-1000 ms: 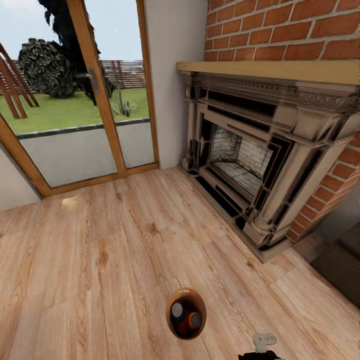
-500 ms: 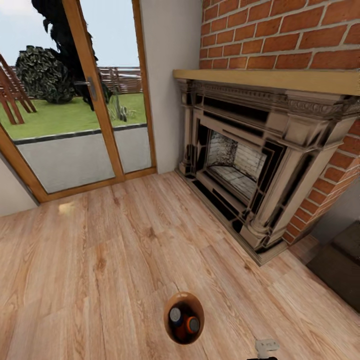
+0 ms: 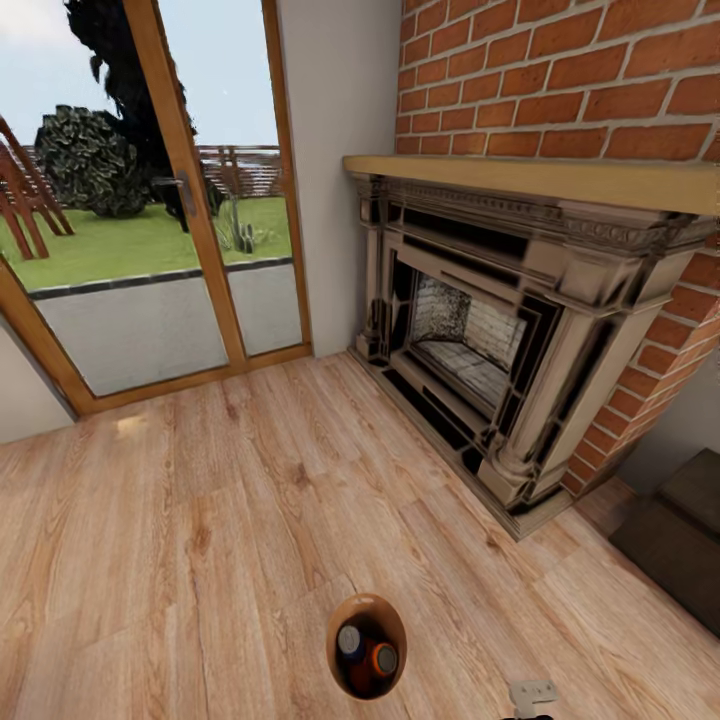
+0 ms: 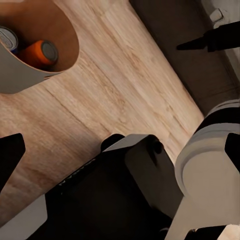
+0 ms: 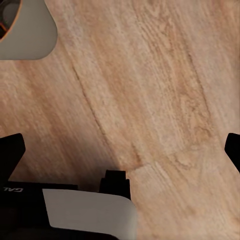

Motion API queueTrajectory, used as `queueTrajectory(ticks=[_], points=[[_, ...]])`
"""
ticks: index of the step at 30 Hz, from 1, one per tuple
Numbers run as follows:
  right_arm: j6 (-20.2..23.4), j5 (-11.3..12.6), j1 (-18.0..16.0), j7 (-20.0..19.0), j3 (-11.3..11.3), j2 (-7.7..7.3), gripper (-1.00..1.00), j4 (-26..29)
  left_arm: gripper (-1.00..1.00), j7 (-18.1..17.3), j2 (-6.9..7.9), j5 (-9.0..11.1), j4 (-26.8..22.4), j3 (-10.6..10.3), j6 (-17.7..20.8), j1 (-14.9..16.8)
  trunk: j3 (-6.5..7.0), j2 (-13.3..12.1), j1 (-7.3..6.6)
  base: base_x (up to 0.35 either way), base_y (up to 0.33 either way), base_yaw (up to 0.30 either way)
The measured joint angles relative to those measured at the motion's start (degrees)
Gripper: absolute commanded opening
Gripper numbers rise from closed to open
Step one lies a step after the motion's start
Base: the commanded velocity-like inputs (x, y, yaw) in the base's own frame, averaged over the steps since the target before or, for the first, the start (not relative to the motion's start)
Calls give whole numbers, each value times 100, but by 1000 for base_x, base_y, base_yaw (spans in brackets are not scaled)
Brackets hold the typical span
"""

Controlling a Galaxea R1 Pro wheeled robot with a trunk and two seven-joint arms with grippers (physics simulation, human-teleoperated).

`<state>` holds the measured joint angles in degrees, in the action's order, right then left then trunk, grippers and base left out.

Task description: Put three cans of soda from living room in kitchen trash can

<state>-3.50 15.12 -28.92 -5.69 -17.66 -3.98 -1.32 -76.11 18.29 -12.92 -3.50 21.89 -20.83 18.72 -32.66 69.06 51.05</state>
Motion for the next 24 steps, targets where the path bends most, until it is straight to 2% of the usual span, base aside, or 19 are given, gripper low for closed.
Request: queueTrajectory(ticks=[24], points=[[-2,0,0,7,0,2,100,0,100,0,-1,0,2,0,3,0,659,-962,-527,0,0,0]])
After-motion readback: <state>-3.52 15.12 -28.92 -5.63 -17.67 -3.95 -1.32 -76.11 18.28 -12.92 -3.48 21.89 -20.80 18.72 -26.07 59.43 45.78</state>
